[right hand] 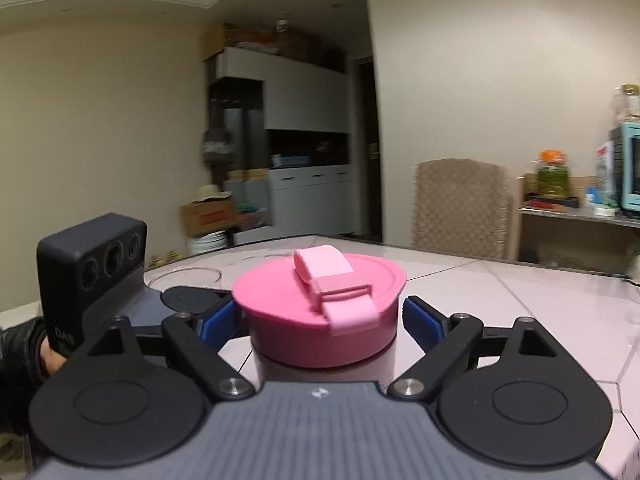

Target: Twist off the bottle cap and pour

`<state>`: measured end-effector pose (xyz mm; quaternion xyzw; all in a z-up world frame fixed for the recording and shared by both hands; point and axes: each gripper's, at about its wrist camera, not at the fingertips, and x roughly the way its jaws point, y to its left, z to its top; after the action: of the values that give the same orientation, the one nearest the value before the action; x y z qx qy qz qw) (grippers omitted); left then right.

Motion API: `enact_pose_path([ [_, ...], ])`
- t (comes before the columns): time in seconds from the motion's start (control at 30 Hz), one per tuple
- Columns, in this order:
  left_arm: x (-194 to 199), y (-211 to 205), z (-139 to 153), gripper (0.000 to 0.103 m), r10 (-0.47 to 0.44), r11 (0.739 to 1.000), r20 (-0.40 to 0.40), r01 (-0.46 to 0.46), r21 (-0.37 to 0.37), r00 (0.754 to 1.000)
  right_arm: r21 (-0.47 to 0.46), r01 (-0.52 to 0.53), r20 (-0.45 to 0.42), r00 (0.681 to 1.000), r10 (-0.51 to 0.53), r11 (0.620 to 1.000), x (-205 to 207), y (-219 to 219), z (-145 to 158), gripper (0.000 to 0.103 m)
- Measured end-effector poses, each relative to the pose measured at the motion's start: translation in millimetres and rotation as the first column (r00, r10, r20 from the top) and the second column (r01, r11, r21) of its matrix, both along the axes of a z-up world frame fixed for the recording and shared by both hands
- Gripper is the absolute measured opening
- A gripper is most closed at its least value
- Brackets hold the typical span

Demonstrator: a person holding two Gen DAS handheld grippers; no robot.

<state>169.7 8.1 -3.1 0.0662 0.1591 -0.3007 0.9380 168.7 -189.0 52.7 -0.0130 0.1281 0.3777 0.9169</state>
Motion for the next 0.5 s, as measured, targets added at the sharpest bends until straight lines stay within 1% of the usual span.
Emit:
enact_pose_path([
  [0.1,0,0,0,0.09,0.0,1.0,0.0,0.0,0.0,1.0,-0.01,0.093,-0.014,0.996,-0.093,0.996,-4,7,0,0.092],
  [0.23,0,2,0,0.09,0.0,1.0,0.001,0.0,0.001,1.0,-0.009,0.162,-0.03,0.986,-0.162,0.987,-6,17,-2,0.092],
  [0.4,-1,0,0,0.09,0.0,1.0,0.004,0.0,0.004,1.0,-0.021,0.204,-0.014,0.979,-0.205,0.979,-3,32,-3,0.092],
  [0.5,0,0,0,0.09,0.001,1.0,0.003,-0.001,0.003,1.0,-0.029,0.234,-0.005,0.972,-0.234,0.972,-1,40,-3,0.089],
])
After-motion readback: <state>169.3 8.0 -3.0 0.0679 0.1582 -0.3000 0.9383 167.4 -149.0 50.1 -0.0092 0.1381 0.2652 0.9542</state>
